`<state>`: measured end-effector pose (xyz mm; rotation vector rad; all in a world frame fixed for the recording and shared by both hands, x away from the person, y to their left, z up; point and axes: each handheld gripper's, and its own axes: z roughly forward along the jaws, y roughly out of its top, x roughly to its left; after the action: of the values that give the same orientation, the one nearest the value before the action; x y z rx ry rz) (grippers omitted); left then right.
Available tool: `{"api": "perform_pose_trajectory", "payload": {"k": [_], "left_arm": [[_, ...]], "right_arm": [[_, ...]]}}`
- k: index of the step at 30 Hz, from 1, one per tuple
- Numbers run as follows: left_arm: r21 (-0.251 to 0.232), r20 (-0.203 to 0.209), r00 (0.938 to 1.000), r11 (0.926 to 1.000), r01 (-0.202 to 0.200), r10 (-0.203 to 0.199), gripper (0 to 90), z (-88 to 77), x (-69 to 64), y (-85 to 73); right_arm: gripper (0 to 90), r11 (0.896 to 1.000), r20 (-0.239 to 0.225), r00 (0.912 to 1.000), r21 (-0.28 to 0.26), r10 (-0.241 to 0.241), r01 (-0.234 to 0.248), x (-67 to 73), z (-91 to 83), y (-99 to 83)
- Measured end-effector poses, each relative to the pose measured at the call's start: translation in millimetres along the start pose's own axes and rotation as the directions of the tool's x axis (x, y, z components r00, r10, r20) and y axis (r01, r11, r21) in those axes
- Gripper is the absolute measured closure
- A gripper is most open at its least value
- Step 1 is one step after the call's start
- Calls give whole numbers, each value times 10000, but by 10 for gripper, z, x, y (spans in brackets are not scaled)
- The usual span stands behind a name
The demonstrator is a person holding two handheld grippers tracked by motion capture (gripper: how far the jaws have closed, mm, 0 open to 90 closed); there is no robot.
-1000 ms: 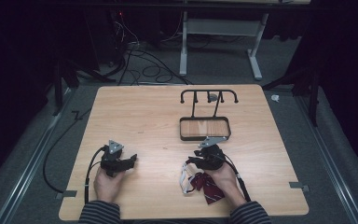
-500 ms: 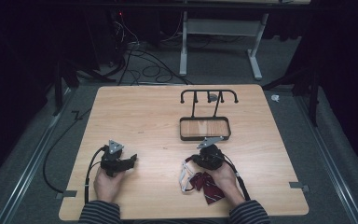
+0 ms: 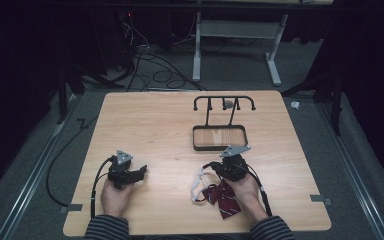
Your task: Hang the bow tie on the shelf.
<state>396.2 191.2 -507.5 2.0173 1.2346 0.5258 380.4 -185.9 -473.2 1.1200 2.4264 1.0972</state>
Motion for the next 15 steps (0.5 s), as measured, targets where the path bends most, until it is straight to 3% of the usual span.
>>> {"api": "perform_pose_trajectory", "payload": {"k": [8,15], "left_arm": [[-1,1,10000,10000,4,-4,299,0,0,0],[3,19,10000,10000,11,-11,299,-1,3,0]], "right_arm": [[900,9977,412,9991,-667,-84,112,-35,-280,31],[900,9948,652,9979,-1017,-24,90,-55,-409,90]]}}
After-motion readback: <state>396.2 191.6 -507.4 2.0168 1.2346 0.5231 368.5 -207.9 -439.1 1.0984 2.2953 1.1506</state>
